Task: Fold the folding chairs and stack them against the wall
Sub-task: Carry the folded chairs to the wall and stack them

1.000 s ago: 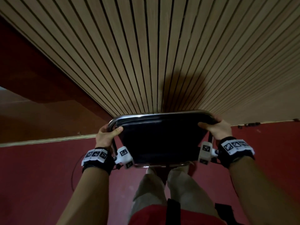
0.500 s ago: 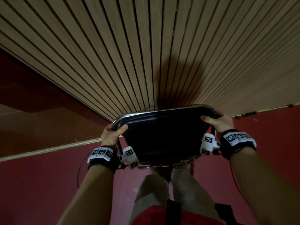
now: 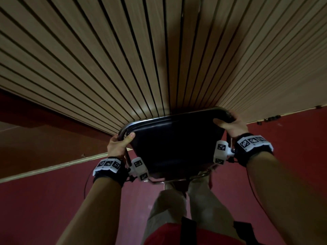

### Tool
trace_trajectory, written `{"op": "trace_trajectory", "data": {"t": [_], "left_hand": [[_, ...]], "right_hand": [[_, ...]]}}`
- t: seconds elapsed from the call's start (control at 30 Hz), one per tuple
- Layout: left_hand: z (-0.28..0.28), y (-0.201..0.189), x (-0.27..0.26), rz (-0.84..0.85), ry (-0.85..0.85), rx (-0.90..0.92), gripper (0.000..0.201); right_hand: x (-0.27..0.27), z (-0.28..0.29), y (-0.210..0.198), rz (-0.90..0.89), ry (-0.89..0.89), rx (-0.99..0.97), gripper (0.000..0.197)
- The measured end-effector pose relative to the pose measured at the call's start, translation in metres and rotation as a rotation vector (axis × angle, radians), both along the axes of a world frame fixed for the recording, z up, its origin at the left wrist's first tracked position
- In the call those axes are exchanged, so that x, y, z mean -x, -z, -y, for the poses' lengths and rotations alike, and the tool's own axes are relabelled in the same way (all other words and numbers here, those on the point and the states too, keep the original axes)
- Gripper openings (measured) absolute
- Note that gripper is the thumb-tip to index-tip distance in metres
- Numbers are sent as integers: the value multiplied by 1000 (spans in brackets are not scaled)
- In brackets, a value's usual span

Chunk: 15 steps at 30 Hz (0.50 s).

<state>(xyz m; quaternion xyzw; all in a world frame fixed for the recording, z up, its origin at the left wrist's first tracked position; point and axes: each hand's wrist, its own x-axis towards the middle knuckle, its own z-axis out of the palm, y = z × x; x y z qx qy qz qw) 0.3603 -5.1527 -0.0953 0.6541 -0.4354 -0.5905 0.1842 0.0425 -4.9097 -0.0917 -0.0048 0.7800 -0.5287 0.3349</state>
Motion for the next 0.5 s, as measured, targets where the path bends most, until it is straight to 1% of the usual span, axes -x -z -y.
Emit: {"op": "trace_trajectory", "data": {"t": [0.07,0.13,0.17,0.23,0.27,0.3,0.37,0.43,0.47,0.5], "left_hand": [[3,-2,0,20,-3,-20,63],[6,-4,1,35,2,-22,73],[7,-4,2,26,12,-27,74],[9,-3,3,16,15,-31,60],[7,-5,4,14,12,-29,51],[5,-5,4,1,10,-18,47],[-1,-9,6,-51,-15,-53,49],[-8,-14,6,-148,-74,-125,64],[-10,-15,7,-192,-81,-172,67],[-11,-13,5,-228,-86,-215,67]], "right_hand": [[1,5,-1,-4,-9,-13,57],[0,10,-2,-4,-17,-21,66],[1,11,-3,-1,-13,-21,69],[2,13,-3,17,-6,-29,64],[1,13,-4,22,1,-32,68],[1,13,-3,31,17,-24,73],[-2,13,-6,32,31,-41,83],[-7,10,-5,47,22,-85,78],[-11,10,-7,66,19,-114,78],[-14,7,-4,76,26,-148,87]]}}
